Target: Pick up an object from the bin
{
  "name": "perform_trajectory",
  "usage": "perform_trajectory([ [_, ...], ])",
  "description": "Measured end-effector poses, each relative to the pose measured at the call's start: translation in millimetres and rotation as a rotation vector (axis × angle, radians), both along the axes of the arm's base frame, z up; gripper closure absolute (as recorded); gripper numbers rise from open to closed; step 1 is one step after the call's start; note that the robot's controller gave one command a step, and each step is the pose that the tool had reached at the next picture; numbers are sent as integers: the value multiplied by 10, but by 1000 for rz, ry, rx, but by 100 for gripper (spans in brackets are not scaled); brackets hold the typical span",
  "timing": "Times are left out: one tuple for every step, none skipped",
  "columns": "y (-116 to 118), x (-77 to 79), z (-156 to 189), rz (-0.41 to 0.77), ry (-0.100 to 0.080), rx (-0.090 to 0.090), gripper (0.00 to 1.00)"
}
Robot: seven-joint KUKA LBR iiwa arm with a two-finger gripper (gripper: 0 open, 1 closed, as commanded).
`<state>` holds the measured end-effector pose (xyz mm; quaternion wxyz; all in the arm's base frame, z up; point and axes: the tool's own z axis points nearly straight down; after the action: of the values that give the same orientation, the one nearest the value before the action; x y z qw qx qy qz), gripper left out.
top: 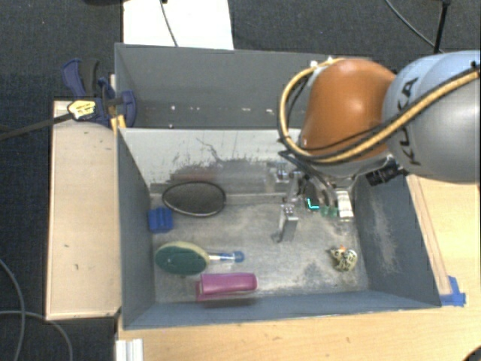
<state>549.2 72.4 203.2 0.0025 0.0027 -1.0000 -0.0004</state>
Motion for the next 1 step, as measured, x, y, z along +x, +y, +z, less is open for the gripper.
perform_trajectory([
  [343, -329, -451, 86, -1, 0, 0],
])
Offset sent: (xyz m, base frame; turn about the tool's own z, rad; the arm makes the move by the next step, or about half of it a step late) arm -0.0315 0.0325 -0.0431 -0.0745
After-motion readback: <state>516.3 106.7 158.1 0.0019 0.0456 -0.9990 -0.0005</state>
